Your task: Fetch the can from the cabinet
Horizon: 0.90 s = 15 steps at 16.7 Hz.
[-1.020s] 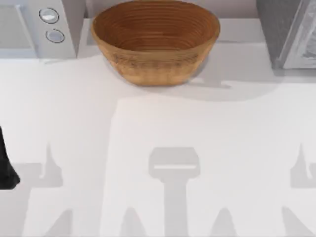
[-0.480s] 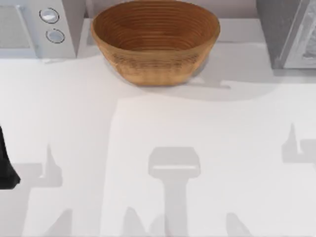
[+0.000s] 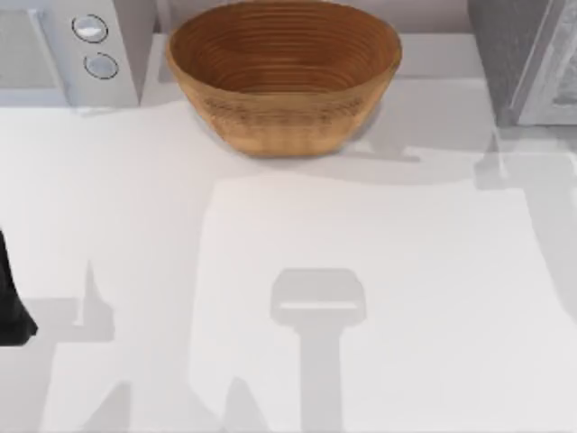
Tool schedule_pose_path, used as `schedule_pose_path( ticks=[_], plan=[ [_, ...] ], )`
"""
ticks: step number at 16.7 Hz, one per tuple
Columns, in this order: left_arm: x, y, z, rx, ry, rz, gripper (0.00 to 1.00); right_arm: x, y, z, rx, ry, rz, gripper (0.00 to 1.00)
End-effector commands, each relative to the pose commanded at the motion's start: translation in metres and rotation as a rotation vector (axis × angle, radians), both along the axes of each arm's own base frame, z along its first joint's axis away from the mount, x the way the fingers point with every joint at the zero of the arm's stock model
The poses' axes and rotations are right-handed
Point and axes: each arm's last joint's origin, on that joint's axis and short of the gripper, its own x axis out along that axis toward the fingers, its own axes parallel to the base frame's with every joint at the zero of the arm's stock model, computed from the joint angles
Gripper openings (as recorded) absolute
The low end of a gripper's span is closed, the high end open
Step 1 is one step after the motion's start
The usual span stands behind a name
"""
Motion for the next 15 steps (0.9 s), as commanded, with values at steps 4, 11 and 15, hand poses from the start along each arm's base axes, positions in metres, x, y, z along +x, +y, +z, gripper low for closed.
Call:
schedule_pose_path(
  ticks=[4, 11, 15],
  plan=[
    [0.0, 0.0, 0.0, 0.0, 0.0, 0.0, 1.0, 0.041, 0.013, 0.057, 0.001, -0.02, -0.002, 1.0],
    [0.0, 0.0, 0.0, 0.0, 0.0, 0.0, 1.0, 0.074, 0.025, 0.089, 0.007, -0.04, -0.004, 1.0],
    [0.0, 0.0, 0.0, 0.0, 0.0, 0.0, 1.0, 0.073, 0.024, 0.089, 0.008, -0.043, -0.008, 1.0]
  ],
)
